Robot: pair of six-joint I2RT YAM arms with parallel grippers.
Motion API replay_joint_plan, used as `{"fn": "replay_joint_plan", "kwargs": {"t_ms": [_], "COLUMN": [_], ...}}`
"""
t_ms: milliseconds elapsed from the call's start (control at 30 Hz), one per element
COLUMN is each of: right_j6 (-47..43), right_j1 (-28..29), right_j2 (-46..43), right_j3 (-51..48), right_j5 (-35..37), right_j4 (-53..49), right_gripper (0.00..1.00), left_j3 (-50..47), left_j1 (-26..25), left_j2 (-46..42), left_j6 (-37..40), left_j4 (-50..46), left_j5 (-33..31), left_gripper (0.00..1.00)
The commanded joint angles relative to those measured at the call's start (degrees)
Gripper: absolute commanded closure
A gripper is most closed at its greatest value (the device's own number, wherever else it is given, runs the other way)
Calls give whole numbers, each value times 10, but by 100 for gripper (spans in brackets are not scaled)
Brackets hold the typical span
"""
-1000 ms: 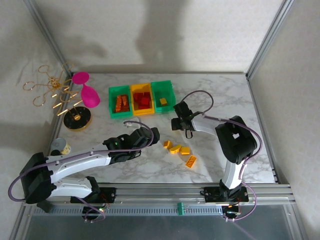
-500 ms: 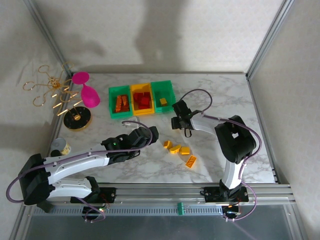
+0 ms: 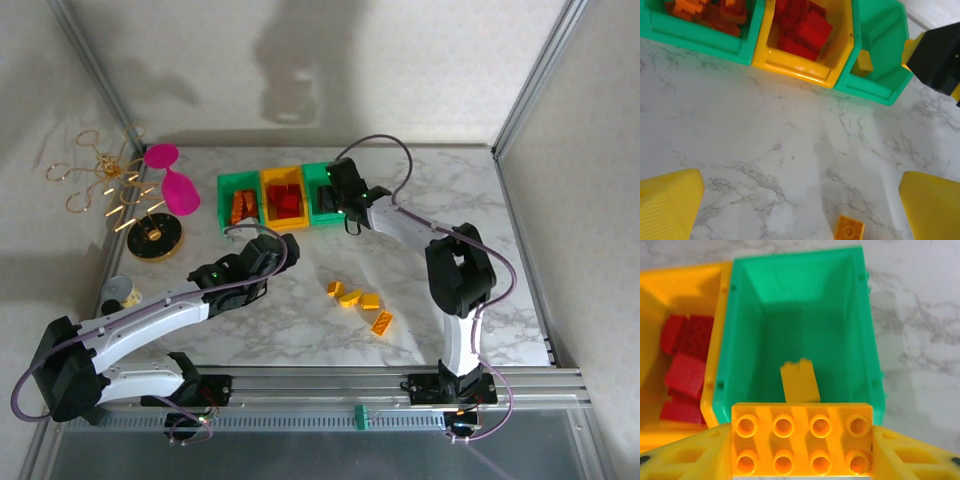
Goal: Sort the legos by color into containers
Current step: Place the lego in the container.
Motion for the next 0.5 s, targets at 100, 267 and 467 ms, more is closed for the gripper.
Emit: {"fn": "replay_joint_plan", "kwargs": {"t_ms": [100,267,467], "right_j6": [-14,-23,-35], "right_j1": [-3,-13,-13], "right_j2": [96,159,140], "right_j3": [119,214,217], "right_j5": [44,44,26], "right_j4": [-9,-42,-44], "right_gripper": [40,33,27], "left_j3": [26,34,38], "left_j1": [22,29,29], "left_j2": [-1,9,8], "left_j6": [28,35,38], "left_j4": [-10,-10,-11], "left_j5": [16,21,22], "left_gripper": [0,0,0]}}
